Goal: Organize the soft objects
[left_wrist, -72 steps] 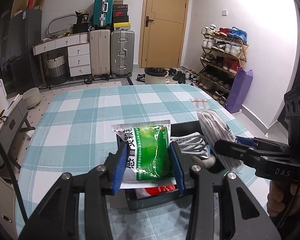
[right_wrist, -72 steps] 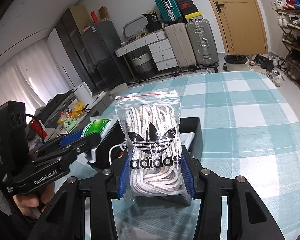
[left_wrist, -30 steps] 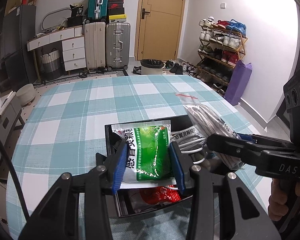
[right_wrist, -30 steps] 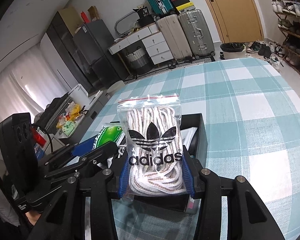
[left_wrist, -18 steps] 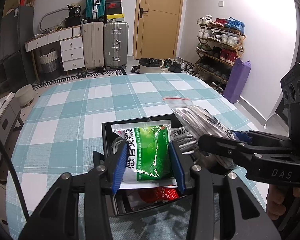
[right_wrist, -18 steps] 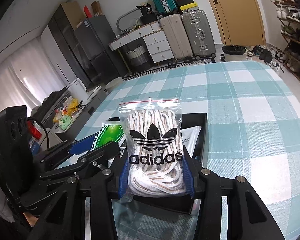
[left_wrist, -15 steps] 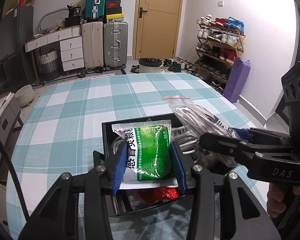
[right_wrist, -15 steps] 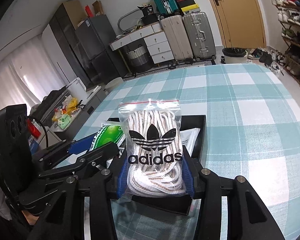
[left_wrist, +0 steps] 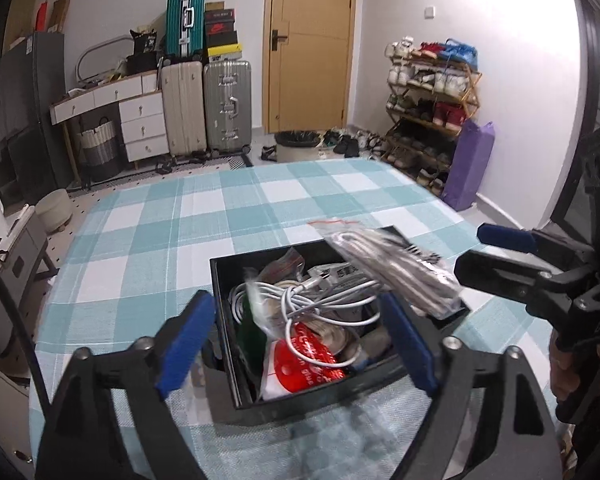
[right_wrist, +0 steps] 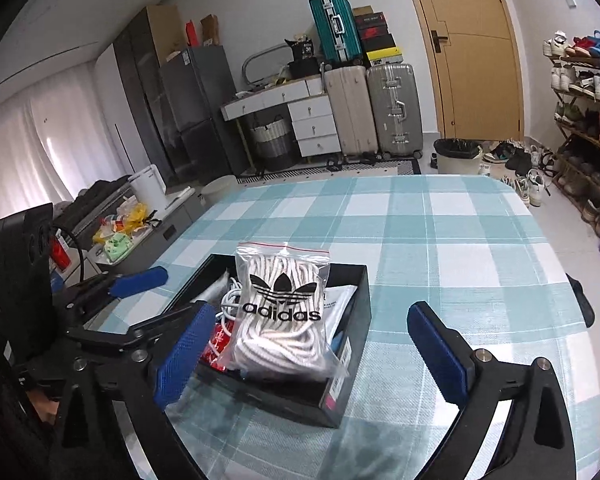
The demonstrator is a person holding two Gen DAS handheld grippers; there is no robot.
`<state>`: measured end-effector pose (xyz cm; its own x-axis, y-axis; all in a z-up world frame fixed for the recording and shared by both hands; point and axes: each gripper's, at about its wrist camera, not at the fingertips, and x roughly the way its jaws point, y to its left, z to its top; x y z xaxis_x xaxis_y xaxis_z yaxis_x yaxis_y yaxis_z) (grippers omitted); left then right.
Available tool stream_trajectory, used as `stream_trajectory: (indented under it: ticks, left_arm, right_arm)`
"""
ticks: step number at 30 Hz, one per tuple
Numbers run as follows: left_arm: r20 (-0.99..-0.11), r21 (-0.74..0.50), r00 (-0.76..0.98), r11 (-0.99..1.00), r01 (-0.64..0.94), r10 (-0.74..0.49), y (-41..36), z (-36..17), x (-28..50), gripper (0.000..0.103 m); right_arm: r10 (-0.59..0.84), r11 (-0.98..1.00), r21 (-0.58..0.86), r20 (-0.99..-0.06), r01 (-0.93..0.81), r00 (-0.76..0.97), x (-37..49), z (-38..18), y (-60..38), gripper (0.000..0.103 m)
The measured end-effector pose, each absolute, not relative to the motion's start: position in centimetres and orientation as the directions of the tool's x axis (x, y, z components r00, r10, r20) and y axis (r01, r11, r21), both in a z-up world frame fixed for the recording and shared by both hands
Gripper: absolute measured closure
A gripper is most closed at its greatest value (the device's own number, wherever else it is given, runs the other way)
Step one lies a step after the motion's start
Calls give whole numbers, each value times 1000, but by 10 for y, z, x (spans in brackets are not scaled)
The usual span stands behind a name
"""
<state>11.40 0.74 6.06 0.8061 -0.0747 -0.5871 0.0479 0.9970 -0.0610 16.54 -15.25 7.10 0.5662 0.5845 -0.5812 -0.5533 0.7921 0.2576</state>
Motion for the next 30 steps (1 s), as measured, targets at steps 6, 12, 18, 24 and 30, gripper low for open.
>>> stream_trajectory:
  ticks: [6, 12, 18, 24, 30]
  left_arm:
    - [-558, -38, 827, 998, 55, -67, 7, 66, 96, 6]
    - [-542, -29, 839, 999, 30, -41, 10, 59, 80, 0]
    - [-561, -50, 828, 999, -13, -18, 18, 45, 73, 0]
    - [-545, -50, 838, 997, -52, 17, 27, 35, 63, 0]
    - [-518, -47, 854, 996, -73, 38, 34, 32, 59, 0]
  right_arm:
    - [593, 785, 234, -551, -574, 587, 146, 73, -163, 1]
    - [597, 778, 203, -535, -595, 598, 127, 68, -162, 1]
    - [597, 762, 137, -526, -633, 605, 107, 62, -150, 1]
    - [606, 748, 103, -509, -655, 612, 93, 55, -142, 1]
    - [597, 758, 84, -490, -647, 635, 91, 47, -141, 1]
